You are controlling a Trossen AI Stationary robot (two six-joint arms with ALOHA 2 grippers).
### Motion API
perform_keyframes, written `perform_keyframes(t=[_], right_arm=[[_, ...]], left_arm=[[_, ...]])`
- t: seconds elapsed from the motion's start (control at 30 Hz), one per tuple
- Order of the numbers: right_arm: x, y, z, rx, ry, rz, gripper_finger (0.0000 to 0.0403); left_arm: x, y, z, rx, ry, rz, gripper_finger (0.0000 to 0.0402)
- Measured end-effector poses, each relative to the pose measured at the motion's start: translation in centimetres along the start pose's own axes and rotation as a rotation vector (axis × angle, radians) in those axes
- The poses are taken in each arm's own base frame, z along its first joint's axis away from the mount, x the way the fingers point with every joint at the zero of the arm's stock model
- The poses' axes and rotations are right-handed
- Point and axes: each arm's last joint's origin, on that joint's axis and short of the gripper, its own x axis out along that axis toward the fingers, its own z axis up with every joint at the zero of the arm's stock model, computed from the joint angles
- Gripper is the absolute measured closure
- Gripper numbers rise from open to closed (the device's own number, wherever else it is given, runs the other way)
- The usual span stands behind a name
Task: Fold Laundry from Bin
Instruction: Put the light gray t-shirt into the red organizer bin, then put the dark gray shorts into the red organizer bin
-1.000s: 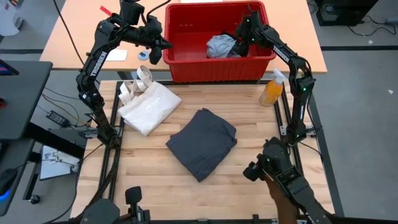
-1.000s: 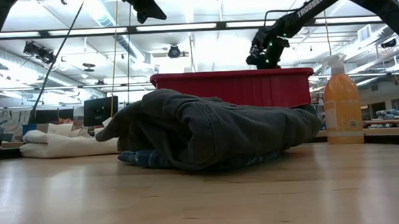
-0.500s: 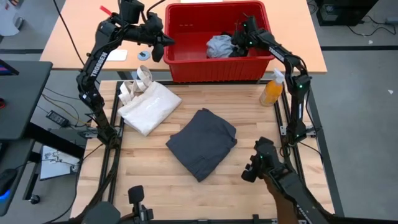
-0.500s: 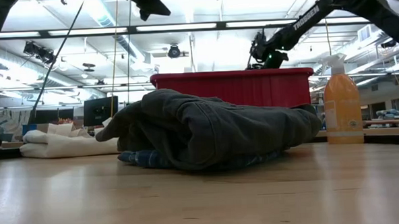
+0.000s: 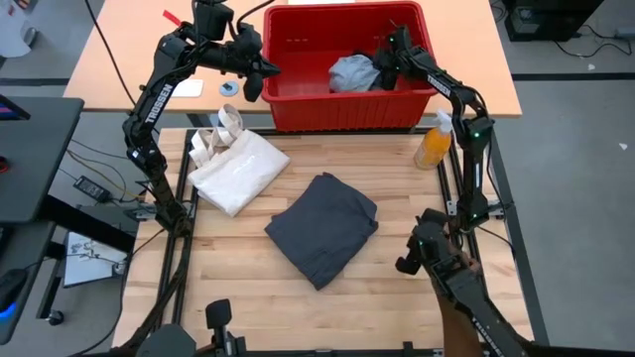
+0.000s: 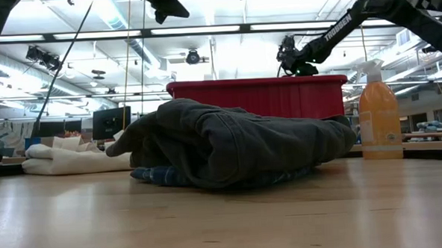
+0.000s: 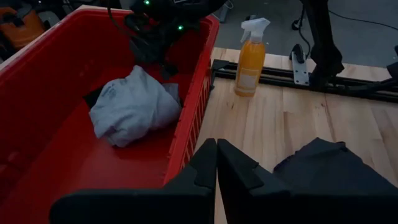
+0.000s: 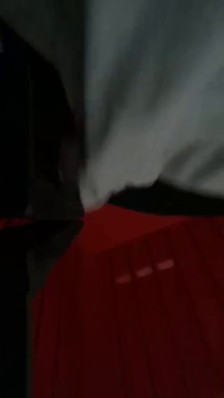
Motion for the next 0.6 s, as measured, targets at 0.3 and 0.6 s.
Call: perform_keyframes(t=[0.3, 0.6], right_arm=[[0.3, -0.7, -1.0, 0.069, 0.086, -0.063, 0.0314], [-1.5, -0.5, 0.2, 0.203, 0.049, -0.061, 0.0279]], left_arm=[[0.0, 0.1, 0.2, 0.011, -0.019, 0.008, 0.0386], [0.3, -0.2, 0.2, -0.074, -0.012, -0.005, 0.0386]])
